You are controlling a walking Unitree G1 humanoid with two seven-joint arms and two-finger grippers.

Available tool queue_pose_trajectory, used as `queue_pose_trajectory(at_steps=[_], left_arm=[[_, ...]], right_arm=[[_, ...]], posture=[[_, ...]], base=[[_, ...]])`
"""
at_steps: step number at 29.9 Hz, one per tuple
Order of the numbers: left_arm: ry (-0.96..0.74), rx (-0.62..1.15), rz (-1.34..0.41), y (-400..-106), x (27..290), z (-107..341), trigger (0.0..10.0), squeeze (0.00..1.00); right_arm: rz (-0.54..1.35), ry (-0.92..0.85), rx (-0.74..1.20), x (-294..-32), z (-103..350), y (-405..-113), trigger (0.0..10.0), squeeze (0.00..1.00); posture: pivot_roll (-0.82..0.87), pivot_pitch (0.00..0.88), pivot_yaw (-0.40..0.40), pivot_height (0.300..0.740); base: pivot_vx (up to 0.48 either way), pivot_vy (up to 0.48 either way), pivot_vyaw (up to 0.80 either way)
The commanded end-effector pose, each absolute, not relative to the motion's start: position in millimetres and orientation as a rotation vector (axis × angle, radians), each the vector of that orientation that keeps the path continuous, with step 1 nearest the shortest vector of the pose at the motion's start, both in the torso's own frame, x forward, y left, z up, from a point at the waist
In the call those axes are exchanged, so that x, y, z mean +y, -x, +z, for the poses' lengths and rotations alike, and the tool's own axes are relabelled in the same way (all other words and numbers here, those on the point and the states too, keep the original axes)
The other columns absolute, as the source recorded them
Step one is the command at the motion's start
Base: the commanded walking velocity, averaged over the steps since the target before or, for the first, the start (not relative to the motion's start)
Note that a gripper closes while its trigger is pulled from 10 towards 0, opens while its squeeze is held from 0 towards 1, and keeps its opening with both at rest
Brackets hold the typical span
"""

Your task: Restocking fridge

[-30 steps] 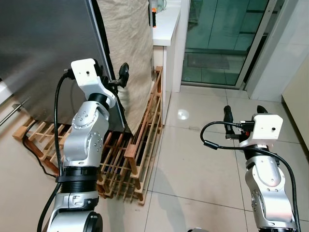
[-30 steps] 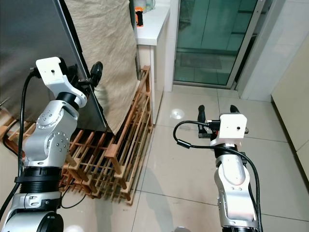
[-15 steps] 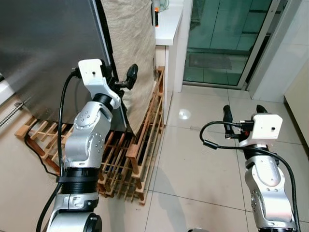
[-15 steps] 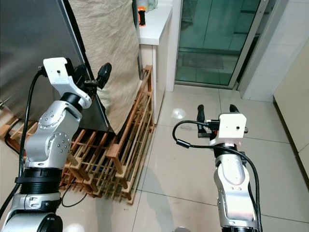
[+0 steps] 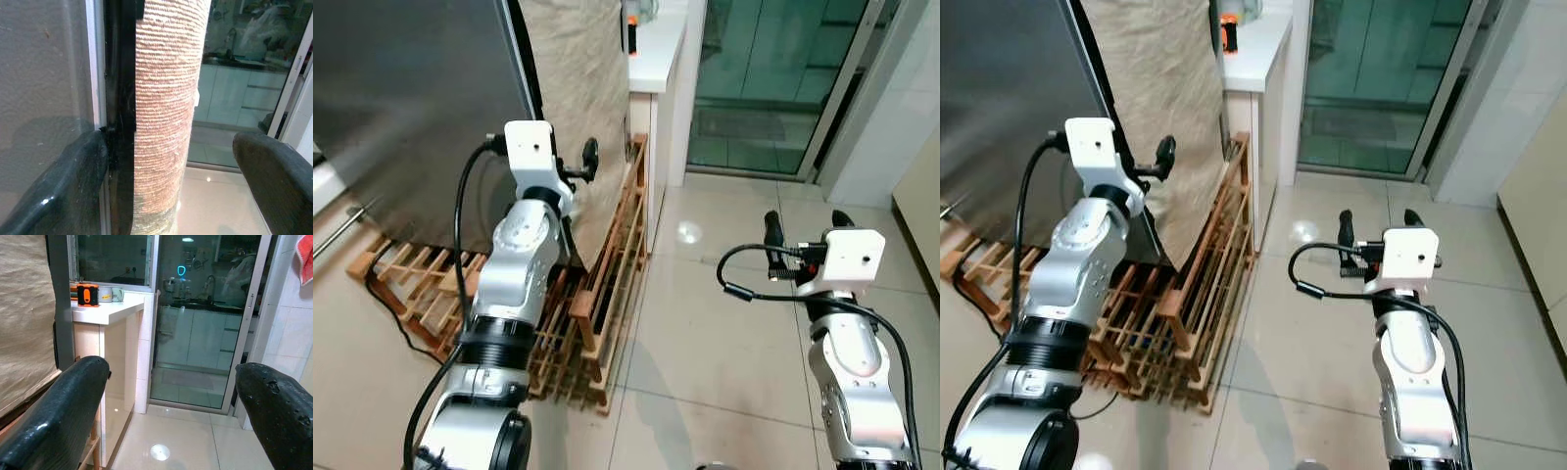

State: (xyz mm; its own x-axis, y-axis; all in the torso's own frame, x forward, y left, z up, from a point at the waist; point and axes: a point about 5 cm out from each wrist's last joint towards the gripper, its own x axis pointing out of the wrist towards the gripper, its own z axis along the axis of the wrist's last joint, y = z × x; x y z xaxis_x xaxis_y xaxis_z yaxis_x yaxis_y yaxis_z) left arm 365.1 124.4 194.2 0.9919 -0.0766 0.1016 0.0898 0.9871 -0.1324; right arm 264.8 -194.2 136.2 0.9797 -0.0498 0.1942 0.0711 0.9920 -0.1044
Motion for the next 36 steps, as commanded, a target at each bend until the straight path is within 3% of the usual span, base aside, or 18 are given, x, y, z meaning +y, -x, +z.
queue_pose_trajectory(at_steps=[1,7,9,10,12,13,20,24,28,32,34,35,36], left_arm=[[0.163,-0.062,-0.06,-368.9,127.3,190.6,10.0,0.0],[0.275,-0.065,-0.244,-373.4,93.6,195.1,10.0,0.0],[0.299,-0.089,-0.474,-366.8,66.5,202.0,10.0,0.0],[0.299,-0.089,-0.474,-366.8,66.5,202.0,10.0,0.0],[0.251,-0.183,-0.801,-346.4,29.9,217.5,10.0,0.0],[0.231,-0.213,-0.86,-341.5,23.0,221.2,10.0,0.0],[0.301,-0.237,-1.164,-316.5,-23.5,226.7,10.0,0.0],[0.293,-0.252,-1.218,-307.7,-33.8,228.9,10.0,0.0],[0.339,-0.257,-1.022,-329.8,-3.4,233.4,10.0,0.0],[0.403,-0.236,-0.706,-353.1,54.6,226.0,10.0,0.0],[0.431,-0.235,-0.565,-356.1,84.6,220.5,10.0,0.0],[0.431,-0.235,-0.565,-356.1,84.6,220.5,10.0,0.0],[0.437,-0.242,-0.505,-351.2,107.1,214.2,10.0,0.0]], right_arm=[[-0.062,0.109,-0.209,-192.6,140.5,-267.1,10.0,0.0],[-0.069,0.109,-0.208,-193.1,140.0,-265.7,10.0,0.0],[-0.07,0.109,-0.211,-193.4,141.0,-266.1,10.0,0.0],[-0.07,0.109,-0.211,-193.4,141.0,-266.1,10.0,0.0],[-0.064,0.101,-0.213,-191.7,141.1,-265.6,10.0,0.0],[-0.059,0.098,-0.213,-190.5,140.8,-264.9,10.0,0.0],[-0.043,0.087,-0.187,-184.7,132.8,-260.5,10.0,0.0],[-0.044,0.087,-0.189,-184.5,133.6,-259.8,10.0,0.0],[-0.069,0.086,-0.194,-189.6,135.7,-257.9,10.0,0.0],[-0.068,0.098,-0.192,-191.6,136.5,-258.5,10.0,0.0],[-0.068,0.099,-0.191,-192.5,137.3,-259.5,10.0,0.0],[-0.068,0.099,-0.191,-192.5,137.3,-259.5,10.0,0.0],[-0.068,0.093,-0.187,-193.1,137.6,-261.7,10.0,0.0]], posture=[[-0.18,0.0,0.082,0.74],[-0.18,0.0,0.081,0.74],[-0.18,0.0,0.08,0.74],[-0.18,0.0,0.08,0.74],[-0.18,0.0,0.076,0.74],[-0.18,0.0,0.076,0.74],[-0.21,0.0,0.076,0.74],[-0.22,0.0,0.082,0.74],[-0.22,0.0,0.086,0.74],[-0.21,0.0,0.086,0.74],[-0.2,0.0,0.084,0.74],[-0.2,0.0,0.084,0.74],[-0.18,0.0,0.079,0.74]], base=[[0.0,0.0,0.0],[0.0,0.0,0.0],[0.0,0.0,0.0],[0.0,0.0,0.0],[0.0,0.0,0.0],[0.0,0.0,0.0],[0.0,0.0,0.0],[0.0,0.0,0.0],[0.0,0.0,0.0],[0.0,0.0,0.0],[0.0,0.0,0.0],[0.0,0.0,0.0],[0.0,0.0,0.77]])
